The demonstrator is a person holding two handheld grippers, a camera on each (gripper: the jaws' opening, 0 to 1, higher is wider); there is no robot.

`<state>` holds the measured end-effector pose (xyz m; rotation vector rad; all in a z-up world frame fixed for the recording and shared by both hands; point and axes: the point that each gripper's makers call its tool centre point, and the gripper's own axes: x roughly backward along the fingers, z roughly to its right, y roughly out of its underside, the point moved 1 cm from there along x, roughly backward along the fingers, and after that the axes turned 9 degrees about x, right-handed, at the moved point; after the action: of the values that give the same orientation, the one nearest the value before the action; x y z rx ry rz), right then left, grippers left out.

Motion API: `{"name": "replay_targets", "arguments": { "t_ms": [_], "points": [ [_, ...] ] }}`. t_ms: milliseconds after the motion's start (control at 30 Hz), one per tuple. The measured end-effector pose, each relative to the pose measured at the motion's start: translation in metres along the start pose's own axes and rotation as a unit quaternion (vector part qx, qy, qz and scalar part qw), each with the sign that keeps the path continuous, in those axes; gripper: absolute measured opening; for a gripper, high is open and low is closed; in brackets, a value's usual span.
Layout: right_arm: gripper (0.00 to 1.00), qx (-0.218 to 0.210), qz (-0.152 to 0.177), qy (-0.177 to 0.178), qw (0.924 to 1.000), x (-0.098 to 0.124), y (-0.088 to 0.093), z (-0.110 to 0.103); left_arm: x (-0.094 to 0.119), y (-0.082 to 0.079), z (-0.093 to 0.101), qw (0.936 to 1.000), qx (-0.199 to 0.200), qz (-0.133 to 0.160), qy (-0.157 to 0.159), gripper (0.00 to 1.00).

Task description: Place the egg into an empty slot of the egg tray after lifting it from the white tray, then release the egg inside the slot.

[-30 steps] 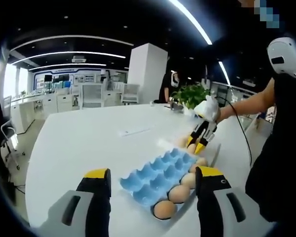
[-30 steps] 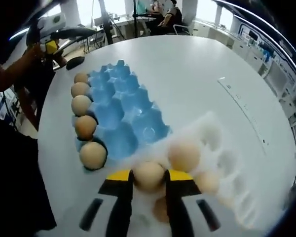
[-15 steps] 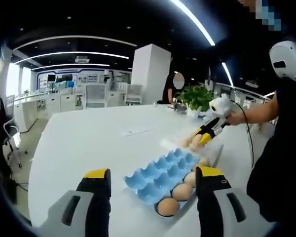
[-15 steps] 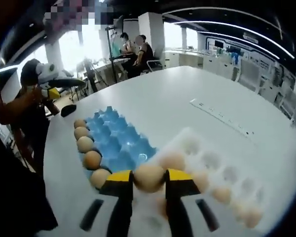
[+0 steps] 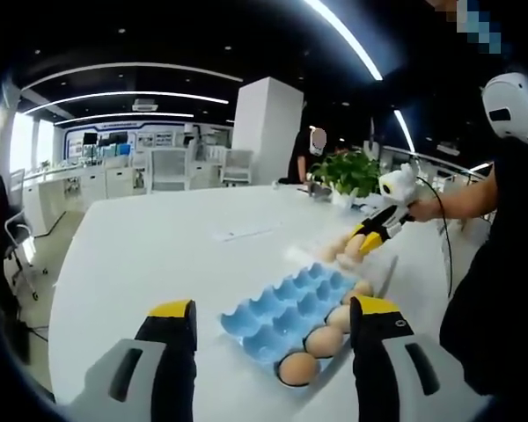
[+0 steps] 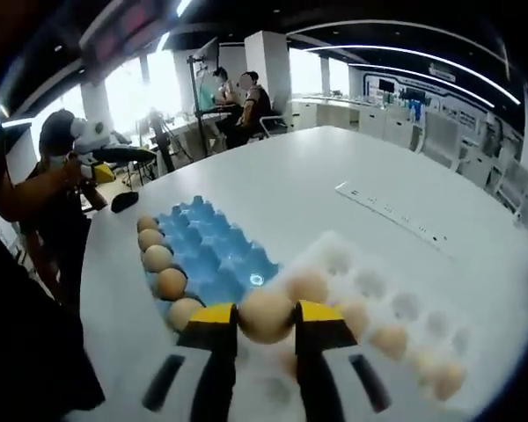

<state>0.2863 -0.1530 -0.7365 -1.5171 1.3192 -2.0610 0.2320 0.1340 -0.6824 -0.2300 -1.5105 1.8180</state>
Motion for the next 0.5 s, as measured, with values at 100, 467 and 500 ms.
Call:
{"name": "replay_targets", "arguments": {
  "t_ms": [100, 467, 500],
  "points": [
    [0.25, 0.002, -0.002, 0.0, 1.0, 0.001, 0.001, 0.0, 0.0, 0.0, 0.0, 1.0, -0.001, -0.001, 0.0, 0.72],
    [0.25, 0.023, 0.003, -0.022, 0.9995, -0.014, -0.012, -0.017, -0.001, 0.001, -0.002, 1.0, -0.003, 0.001, 0.0, 0.73],
    [0.25, 0.025, 0.004, -0.026, 0.9994, -0.016, -0.013, -0.02, -0.001, 0.001, -0.003, 1.0, -0.003, 0.001, -0.001, 0.73]
  ]
}}
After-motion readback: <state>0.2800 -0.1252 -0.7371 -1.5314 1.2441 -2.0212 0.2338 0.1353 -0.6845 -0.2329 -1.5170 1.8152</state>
